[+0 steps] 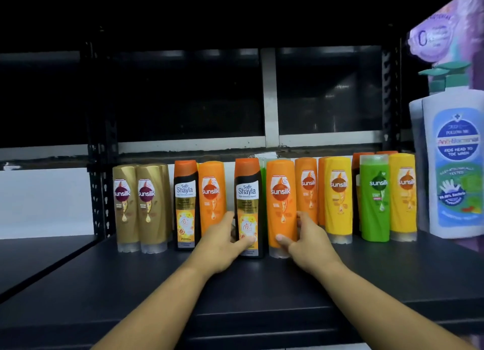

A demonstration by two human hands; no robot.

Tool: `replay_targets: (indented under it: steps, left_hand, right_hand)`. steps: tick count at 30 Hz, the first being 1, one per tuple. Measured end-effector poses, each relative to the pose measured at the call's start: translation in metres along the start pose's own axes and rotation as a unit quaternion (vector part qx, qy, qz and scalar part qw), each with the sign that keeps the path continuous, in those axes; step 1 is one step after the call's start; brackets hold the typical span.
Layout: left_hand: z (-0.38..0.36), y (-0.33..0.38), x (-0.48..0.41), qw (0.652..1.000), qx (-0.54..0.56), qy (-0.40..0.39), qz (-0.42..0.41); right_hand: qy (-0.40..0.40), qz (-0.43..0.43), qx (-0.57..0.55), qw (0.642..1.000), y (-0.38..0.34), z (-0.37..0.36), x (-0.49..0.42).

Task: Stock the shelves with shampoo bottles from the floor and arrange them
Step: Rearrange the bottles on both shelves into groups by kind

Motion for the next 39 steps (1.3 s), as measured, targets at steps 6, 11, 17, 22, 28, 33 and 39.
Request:
replay_targets:
  steps: [6, 11, 17, 22, 28, 33, 39]
  left_hand:
    - [0.009, 0.000, 0.008, 0.999, -0.048, 0.007, -0.002]
    - [0.036, -0.007, 0.015, 0.997, -0.073, 0.007, -0.003]
    - [0.075, -0.041, 0.048, 0.987, -0.126, -0.090, 0.033]
    - [0.086, -0.067, 0.070, 0.969, -0.188, -0.152, 0.041]
    - [0.097, -0.066, 0.051, 0.977, -0.195, -0.076, 0.035]
    - [0.134, -0.058, 0.018, 0.985, -0.086, 0.139, 0.048]
    - [0.121, -0.062, -0.009, 0.983, 0.039, 0.171, 0.056]
  right_hand:
    - [0.125, 0.047, 0.027, 0.991, -0.011, 0.025, -0.002]
    - [0.042, 0.190, -0.010, 0.981, -0.053, 0.012, 0.021]
    - [-0.292, 0.215, 0.084, 0.928, -0.069, -0.063, 0.065]
    - [-0.387, 0.233, 0.172, 0.875, -0.078, -0.098, 0.092]
    - [-0.320, 0.205, 0.135, 0.915, -0.091, -0.109, 0.082]
    - [-0.131, 0.110, -0.056, 0.984, -0.125, -0.109, 0.050]
    - [-0.053, 0.033, -0.134, 0.989, -0.120, -0.144, 0.020]
Point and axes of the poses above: each hand's wrist, its own x-axis away from the middle knuckle, its own z-axis out of the back of the hand, y = z × x, the point moved 10 cm from there along -x, towards the middle knuckle, and after that the axes turned 11 degrees about y, right-handed, at the moved point
